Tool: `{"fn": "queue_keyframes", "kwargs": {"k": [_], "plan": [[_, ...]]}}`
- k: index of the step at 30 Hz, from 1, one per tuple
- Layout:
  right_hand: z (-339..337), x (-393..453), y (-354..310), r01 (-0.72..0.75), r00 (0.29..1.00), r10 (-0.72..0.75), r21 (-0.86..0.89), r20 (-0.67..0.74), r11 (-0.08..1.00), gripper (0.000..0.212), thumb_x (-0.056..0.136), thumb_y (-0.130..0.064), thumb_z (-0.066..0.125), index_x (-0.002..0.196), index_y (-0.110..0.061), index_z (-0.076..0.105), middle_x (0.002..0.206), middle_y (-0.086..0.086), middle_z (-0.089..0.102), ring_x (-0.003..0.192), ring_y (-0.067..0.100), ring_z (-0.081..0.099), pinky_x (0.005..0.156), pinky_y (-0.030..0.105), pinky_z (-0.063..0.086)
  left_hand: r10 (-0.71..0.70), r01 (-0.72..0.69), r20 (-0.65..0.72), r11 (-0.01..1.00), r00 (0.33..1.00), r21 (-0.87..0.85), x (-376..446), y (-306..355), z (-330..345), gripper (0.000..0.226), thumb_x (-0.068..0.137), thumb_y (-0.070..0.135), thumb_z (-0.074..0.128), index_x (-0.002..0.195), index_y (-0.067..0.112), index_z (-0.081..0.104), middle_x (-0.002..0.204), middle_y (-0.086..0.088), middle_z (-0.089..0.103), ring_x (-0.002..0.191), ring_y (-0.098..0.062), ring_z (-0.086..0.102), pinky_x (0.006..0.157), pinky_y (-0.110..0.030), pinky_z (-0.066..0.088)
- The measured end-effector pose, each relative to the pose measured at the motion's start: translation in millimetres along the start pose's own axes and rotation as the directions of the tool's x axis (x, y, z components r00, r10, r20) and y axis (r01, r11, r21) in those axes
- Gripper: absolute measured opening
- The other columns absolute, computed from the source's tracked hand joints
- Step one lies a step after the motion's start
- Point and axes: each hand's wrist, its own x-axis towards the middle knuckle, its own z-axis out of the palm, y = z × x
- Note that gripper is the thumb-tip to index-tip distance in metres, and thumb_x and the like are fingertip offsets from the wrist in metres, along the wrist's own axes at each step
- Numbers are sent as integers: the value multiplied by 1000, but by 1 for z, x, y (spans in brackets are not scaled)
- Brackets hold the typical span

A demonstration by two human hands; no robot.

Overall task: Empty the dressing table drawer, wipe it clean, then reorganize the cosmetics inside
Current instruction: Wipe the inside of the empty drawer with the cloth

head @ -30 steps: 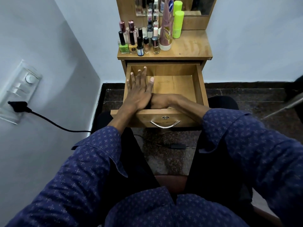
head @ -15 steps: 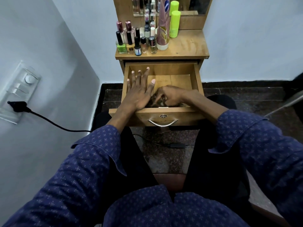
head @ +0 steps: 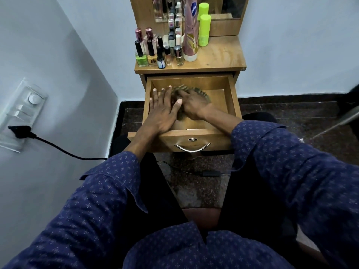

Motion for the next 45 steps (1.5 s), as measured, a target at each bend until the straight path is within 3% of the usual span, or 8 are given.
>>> {"fn": "queue_keyframes", "kwargs": {"k": [10,15,23,28,33,37,42,45], "plan": [[-30,-33,52,-182,972,216,-289,92,940,58,106,-17,51,159,-8,30,164,18,29,136,41,50,107,49,50,35,-36,9,990,999,137,0,1,-3,78,109,52,38,169,15,3,176,-14,-3,159,-33,-25,128,-50,-13],[-37,-44,29,-72,883,251,-413,397,908,23,102,-24,60,116,-7,67,129,16,64,101,29,64,87,38,56,48,-44,-23,989,999,143,-1,0,-4,78,109,51,41,168,12,8,176,-15,2,160,-34,-20,129,-51,-10],[-52,-64,16,-332,739,397,-218,544,918,21,103,-11,54,82,-7,56,91,9,60,70,20,61,55,30,49,54,-51,-13,989,998,139,2,1,-2,78,109,53,39,168,14,8,176,-14,2,160,-33,-20,130,-51,-11],[-39,-60,21,-319,802,274,-6,531,948,23,104,-14,58,122,-2,65,120,15,69,92,27,72,78,39,64,51,-52,9,990,999,131,3,4,0,76,109,53,36,168,14,6,176,-14,3,160,-33,-20,130,-52,-11],[-44,-76,25,-284,823,161,149,544,947,21,107,-37,56,88,-28,56,93,-4,60,92,21,55,68,31,44,42,-44,21,991,999,126,5,4,1,74,110,51,35,168,15,6,176,-14,4,160,-33,-20,129,-52,-12],[-58,-81,19,-256,743,219,-34,633,966,23,111,-34,43,108,-19,60,110,5,61,93,25,60,74,36,50,51,-52,8,991,999,120,4,1,0,73,111,50,34,168,14,7,176,-14,6,160,-33,-20,129,-53,-12],[-65,-78,-6,-223,696,380,-319,609,921,22,104,-2,44,85,-10,52,91,6,49,96,28,50,83,32,40,46,-44,-15,989,999,141,2,-1,-1,72,112,49,32,168,13,8,176,-14,7,160,-33,-19,128,-51,-13],[-75,-78,-14,-201,648,351,-293,676,935,25,110,-10,39,88,-9,51,85,5,48,86,24,54,86,34,40,61,-61,3,985,998,162,3,1,0,71,112,49,31,168,13,8,176,-14,8,160,-34,-18,128,-51,-13]]}}
